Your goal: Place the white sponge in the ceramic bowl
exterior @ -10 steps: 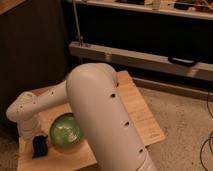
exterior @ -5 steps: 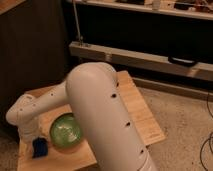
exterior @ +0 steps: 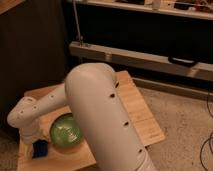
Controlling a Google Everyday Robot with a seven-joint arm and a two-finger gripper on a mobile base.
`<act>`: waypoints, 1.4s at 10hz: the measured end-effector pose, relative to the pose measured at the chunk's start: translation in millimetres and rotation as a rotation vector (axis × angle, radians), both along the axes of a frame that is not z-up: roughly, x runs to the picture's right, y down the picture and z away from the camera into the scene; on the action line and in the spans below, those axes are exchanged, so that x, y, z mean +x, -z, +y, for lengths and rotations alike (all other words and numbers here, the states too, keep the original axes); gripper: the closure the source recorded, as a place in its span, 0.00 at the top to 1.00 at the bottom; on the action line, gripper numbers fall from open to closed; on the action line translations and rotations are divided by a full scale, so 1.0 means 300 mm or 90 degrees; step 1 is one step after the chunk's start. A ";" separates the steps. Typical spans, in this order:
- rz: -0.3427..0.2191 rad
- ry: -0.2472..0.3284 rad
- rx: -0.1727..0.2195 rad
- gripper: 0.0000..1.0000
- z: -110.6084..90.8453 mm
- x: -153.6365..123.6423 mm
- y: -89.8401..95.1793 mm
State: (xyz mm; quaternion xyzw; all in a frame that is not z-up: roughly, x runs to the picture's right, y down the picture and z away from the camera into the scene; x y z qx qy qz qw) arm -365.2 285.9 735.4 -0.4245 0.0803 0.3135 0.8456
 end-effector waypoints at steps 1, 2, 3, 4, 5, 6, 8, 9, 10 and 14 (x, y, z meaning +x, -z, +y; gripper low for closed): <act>0.009 -0.002 0.002 0.67 0.005 0.000 -0.012; 0.016 -0.003 0.003 0.67 0.007 0.002 -0.020; 0.020 -0.004 0.003 0.67 0.010 0.005 -0.026; 0.028 -0.007 0.002 0.67 0.015 0.012 -0.036; 0.032 -0.012 0.000 0.67 0.019 0.013 -0.042; 0.035 -0.016 -0.002 0.67 0.023 0.014 -0.048; 0.040 -0.023 -0.003 0.56 0.028 0.012 -0.055; 0.042 -0.024 -0.003 0.48 0.029 0.010 -0.056; 0.046 -0.027 -0.003 0.39 0.028 0.011 -0.060; 0.055 -0.026 -0.004 0.02 0.027 0.014 -0.062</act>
